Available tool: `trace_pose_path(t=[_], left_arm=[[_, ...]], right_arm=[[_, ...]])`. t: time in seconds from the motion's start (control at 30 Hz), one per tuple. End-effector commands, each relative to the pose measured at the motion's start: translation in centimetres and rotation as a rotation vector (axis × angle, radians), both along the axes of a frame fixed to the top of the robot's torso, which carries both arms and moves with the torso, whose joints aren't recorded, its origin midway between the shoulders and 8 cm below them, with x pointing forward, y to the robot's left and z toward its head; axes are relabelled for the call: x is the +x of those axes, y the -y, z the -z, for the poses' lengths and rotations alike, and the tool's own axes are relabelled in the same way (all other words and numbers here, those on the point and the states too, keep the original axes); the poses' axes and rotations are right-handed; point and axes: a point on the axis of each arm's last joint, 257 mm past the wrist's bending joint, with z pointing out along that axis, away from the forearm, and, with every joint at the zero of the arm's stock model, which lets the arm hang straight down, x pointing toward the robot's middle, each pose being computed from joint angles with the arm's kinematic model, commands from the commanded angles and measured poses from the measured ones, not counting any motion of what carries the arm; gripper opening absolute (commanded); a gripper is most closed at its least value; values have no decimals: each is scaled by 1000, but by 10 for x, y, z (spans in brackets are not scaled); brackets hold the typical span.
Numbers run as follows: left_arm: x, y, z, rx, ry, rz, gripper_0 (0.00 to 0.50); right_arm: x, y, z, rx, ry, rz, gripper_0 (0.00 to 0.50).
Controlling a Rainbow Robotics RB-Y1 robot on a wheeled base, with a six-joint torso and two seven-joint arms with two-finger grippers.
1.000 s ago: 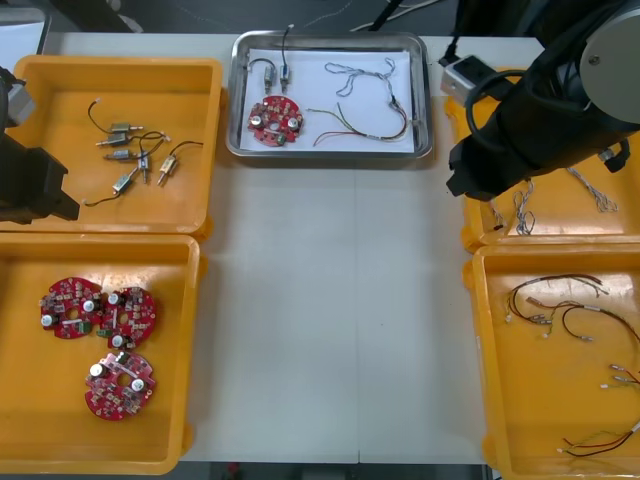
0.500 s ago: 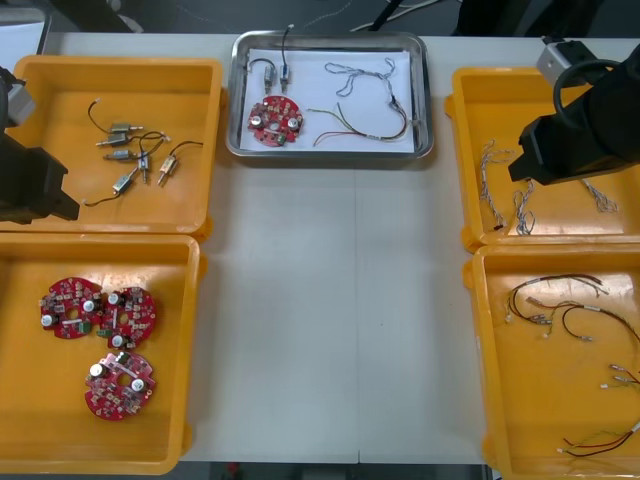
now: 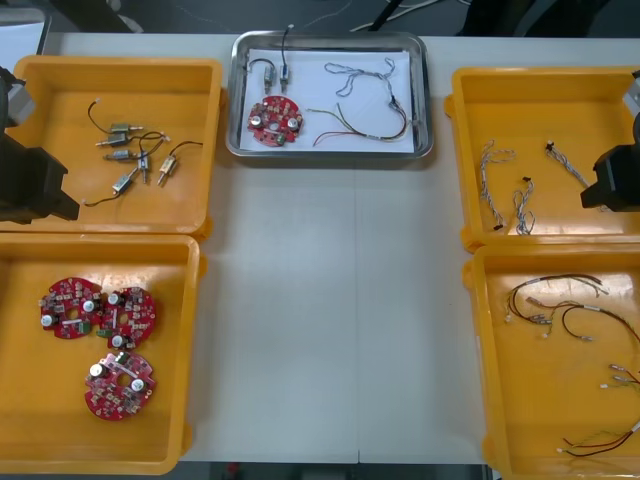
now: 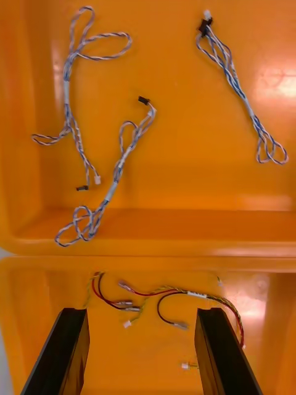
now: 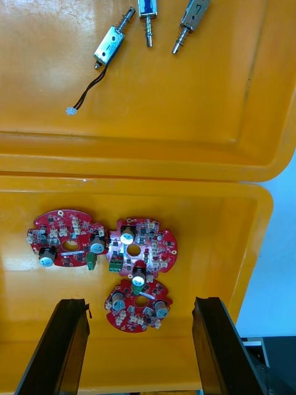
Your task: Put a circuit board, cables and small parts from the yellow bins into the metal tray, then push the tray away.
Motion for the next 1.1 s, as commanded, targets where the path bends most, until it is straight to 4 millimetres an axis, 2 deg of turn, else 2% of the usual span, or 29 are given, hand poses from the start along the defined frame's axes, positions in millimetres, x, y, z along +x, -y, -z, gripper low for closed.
trace_pose_path(t=[0.03, 0.4, 1.1], left_arm=[[-1, -6, -4, 26, 20, 40, 500], [-1, -6, -4, 26, 20, 40, 500], [-1, -6, -4, 26, 20, 40, 500]], right_arm=[[-9, 36, -13, -8, 39, 120, 500], [-18, 53, -6, -9, 35, 168, 500], [-18, 49, -5, -5, 29, 147, 500]])
